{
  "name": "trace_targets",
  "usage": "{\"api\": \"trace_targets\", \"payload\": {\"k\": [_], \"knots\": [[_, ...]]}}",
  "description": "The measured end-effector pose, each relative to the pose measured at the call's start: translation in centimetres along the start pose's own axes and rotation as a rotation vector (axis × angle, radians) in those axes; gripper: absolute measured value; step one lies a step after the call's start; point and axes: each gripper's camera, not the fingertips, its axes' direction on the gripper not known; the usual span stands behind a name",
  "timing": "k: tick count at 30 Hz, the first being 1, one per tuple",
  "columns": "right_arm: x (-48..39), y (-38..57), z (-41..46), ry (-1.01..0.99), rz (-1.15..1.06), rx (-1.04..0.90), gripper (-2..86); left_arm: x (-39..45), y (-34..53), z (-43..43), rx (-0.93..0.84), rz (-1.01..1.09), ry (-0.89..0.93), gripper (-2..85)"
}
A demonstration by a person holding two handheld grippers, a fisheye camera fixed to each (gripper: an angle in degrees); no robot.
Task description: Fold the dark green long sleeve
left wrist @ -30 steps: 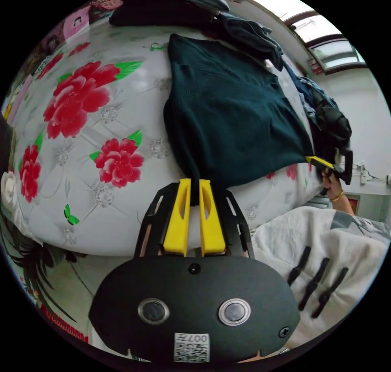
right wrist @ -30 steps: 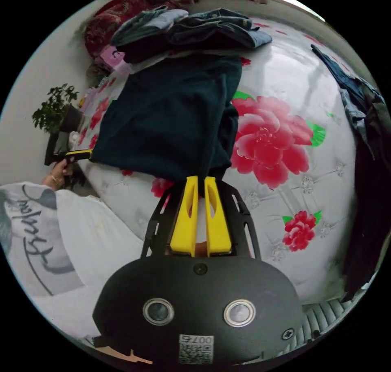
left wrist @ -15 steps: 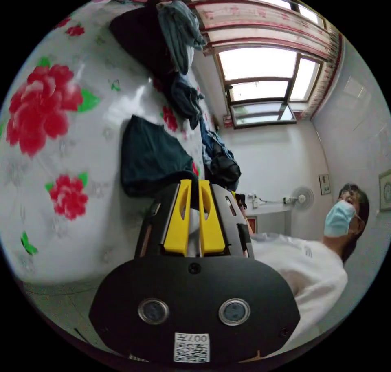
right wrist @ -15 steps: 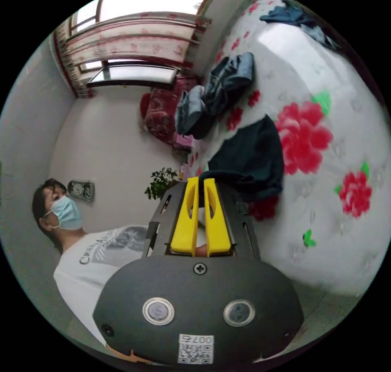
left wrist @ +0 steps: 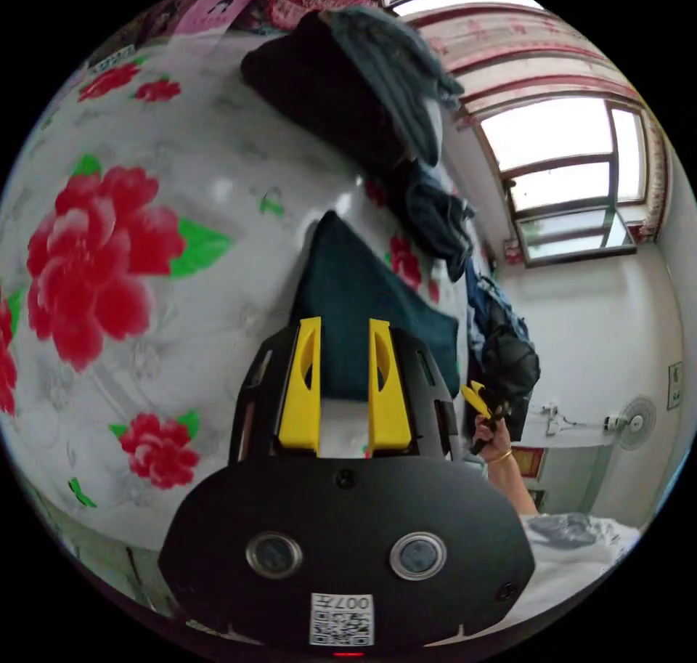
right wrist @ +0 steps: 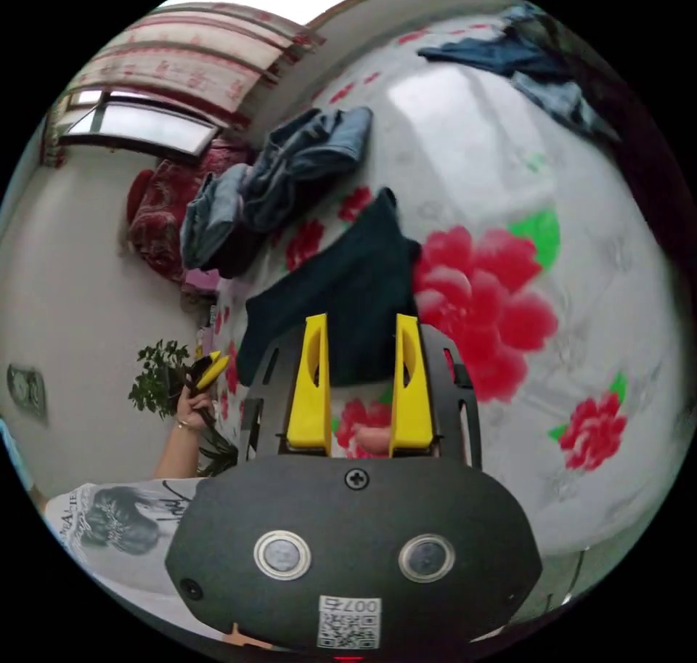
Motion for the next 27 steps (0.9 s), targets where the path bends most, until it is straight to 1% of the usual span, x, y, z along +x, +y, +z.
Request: {"api": "trace_targets", "payload": {"k": [2, 3, 6, 9, 11, 13, 16, 18, 19, 21, 22, 24, 25, 27], "knots": [[3.7, 2.6, 0.7, -0.054, 0.097, 0.002, 9.6, -2.8, 3.1, 1.2, -0.061, -0.055, 0.011, 9.0], [5.7, 3.8, 1.5, -0.116, 0.153, -0.006, 9.8, -3.3, 3.7, 1.4, -0.069, -0.070, 0.017, 9.0], [8.2, 5.2, 4.0, -0.215, 0.224, -0.007, 10.0, -5.3, 5.4, 2.3, -0.068, -0.132, 0.053, 9.3], [8.3, 4.5, 7.0, -0.260, 0.245, -0.004, 9.4, -6.2, 5.4, 3.3, -0.061, -0.151, 0.072, 9.6], [8.0, 3.6, 8.5, -0.234, 0.281, -0.013, 8.6, -6.4, 5.3, 4.1, -0.066, -0.136, 0.049, 10.4], [6.1, 2.4, 9.3, -0.240, 0.227, -0.021, 7.7, -6.7, 5.4, 4.4, -0.072, -0.137, 0.051, 10.7], [-1.8, 1.3, 9.3, -0.230, -0.037, -0.004, 6.6, -7.3, 6.5, 4.4, -0.070, -0.136, 0.055, 10.9], [-11.2, 2.1, 10.1, -0.150, -0.343, -0.020, 6.1, -7.9, 7.5, 4.2, -0.056, -0.143, 0.073, 10.9], [-13.6, 2.7, 10.6, -0.130, -0.422, -0.030, 6.0, -8.3, 8.2, 3.9, -0.038, -0.151, 0.094, 10.9], [-22.1, 6.5, 14.2, -0.105, -0.702, -0.094, 6.1, -9.0, 9.3, 3.4, -0.014, -0.155, 0.126, 11.0], [-23.8, 7.7, 15.5, -0.108, -0.754, -0.116, 6.3, -9.4, 10.1, 3.2, 0.001, -0.147, 0.140, 11.0], [-28.4, 12.7, 21.9, -0.136, -0.896, -0.229, 7.2, -9.8, 11.2, 3.0, 0.026, -0.117, 0.153, 11.2], [-28.9, 13.8, 23.8, -0.141, -0.906, -0.260, 7.6, -10.1, 12.0, 2.8, 0.043, -0.107, 0.157, 11.2], [-28.8, 17.7, 31.2, -0.146, -0.903, -0.458, 8.8, -10.5, 13.2, 2.6, 0.071, -0.096, 0.179, 11.4]]}}
